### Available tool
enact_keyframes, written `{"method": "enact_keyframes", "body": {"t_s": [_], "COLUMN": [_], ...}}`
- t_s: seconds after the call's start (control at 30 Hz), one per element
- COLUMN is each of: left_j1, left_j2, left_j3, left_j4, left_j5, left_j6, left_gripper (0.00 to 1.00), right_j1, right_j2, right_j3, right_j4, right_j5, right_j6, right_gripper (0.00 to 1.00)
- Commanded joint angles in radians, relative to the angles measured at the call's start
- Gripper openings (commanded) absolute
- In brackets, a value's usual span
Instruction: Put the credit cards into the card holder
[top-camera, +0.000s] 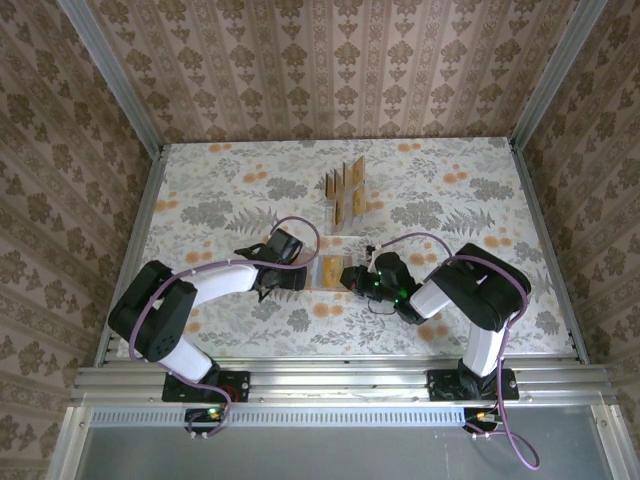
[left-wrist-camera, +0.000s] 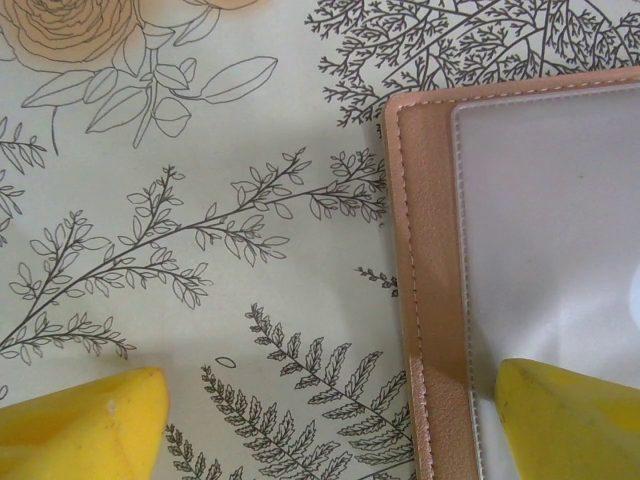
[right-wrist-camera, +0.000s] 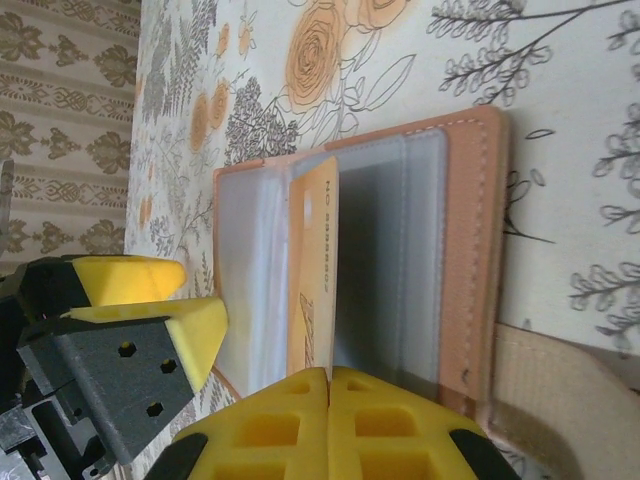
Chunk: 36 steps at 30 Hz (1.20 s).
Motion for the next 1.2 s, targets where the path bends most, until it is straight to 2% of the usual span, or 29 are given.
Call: {"method": "enact_keyframes", "body": {"t_s": [0.0, 0.23, 0.5, 1.17], "left_j1": [0.003, 0.004, 0.003, 0.004], "left_j2": [-0.008, -0.012, -0.012, -0.013], "left_j3": [-0.025, -0.032, -0.035, -0.038], "left_j4": [-0.052, -0.048, -0.048, -0.045], "left_j5": [-0.026, -0.026, -0.025, -0.023], "left_j6": [-0.008, -0.008, -0.008, -0.008], "left_gripper": [0.86, 0.86, 0.86, 0.86], "right_j1": [-0.018, -0.019, 0.013, 0.047], "right_j2": [-0.009, -0.049, -0.117, 0.032], "right_j3": [-0.029, -0.016, 0.036, 0.09], "right_j4": [-0.028, -0.001, -0.094, -0.008], "right_j5": [0.019, -0.034, -0.015, 0.064], "right_j6": [-0.012, -0.014, -0.042, 0.017], "right_gripper": [0.0, 0.0, 0.0, 0.0]}}
